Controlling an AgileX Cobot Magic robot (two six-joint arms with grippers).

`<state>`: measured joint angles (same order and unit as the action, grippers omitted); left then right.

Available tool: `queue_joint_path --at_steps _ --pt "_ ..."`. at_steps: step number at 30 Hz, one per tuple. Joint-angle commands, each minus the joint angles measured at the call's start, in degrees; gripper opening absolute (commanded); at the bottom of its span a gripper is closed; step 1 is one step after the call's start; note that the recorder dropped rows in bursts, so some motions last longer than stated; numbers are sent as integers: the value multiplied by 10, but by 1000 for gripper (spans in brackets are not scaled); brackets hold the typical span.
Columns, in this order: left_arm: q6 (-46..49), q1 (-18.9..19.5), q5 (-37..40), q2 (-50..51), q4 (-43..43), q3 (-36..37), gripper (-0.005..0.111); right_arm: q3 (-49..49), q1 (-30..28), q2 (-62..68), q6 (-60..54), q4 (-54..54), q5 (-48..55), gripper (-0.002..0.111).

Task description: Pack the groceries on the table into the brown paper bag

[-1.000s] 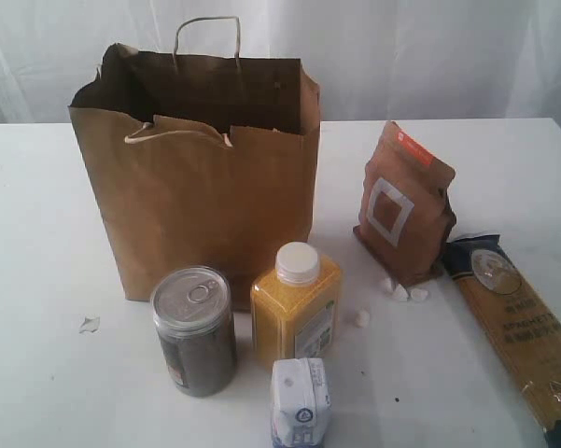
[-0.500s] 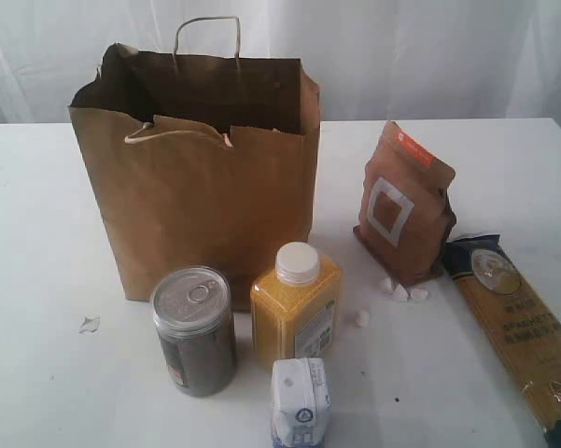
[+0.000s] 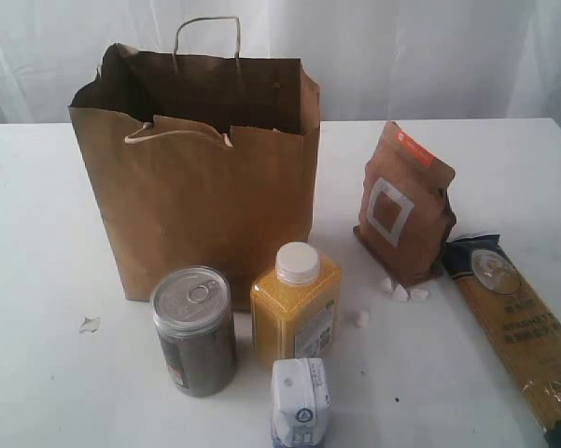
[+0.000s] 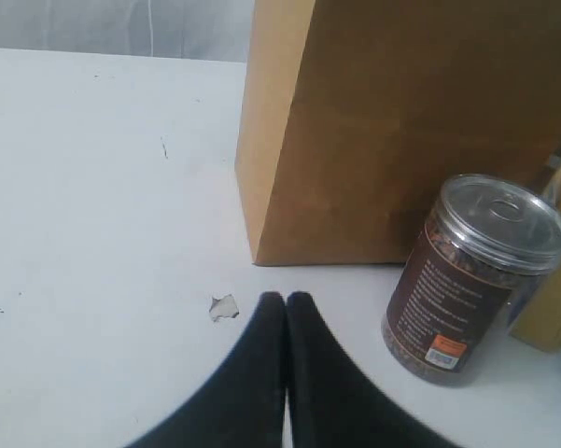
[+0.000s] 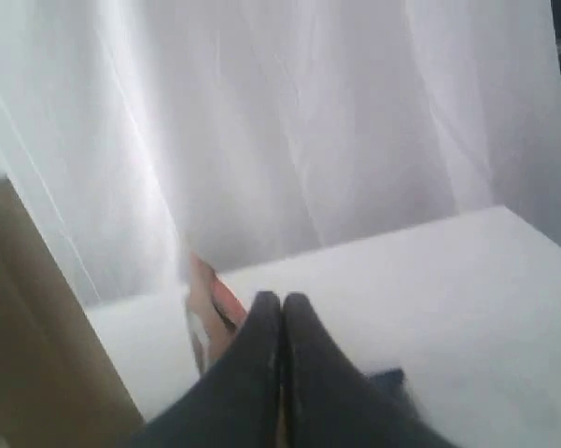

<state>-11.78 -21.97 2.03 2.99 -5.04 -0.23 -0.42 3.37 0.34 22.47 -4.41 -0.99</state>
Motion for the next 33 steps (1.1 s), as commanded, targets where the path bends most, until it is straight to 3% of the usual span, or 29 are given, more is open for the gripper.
queue_joint_path --at_steps 1,9,15,18,25,27,30,33 --pt "0 0 2 -3 -4 2 0 4 2 -3 51 12 -115 0" --pt "0 0 2 -3 -4 2 0 4 2 -3 261 15 -251 0" --pt "0 0 2 -3 -4 2 0 4 2 -3 321 -22 -286 0" --pt "0 0 2 -3 -4 2 0 -15 2 -3 483 -175 -247 0" --pt "0 0 2 -3 -4 2 0 -167 2 66 984 -864 -296 0" --pt "0 0 1 -3 -4 2 0 -216 2 117 981 -955 -345 0" --pt "0 0 1 -3 -4 2 0 -289 2 195 949 -955 -392 7" --pt "0 0 1 -3 -4 2 0 -350 2 283 874 -955 -434 24"
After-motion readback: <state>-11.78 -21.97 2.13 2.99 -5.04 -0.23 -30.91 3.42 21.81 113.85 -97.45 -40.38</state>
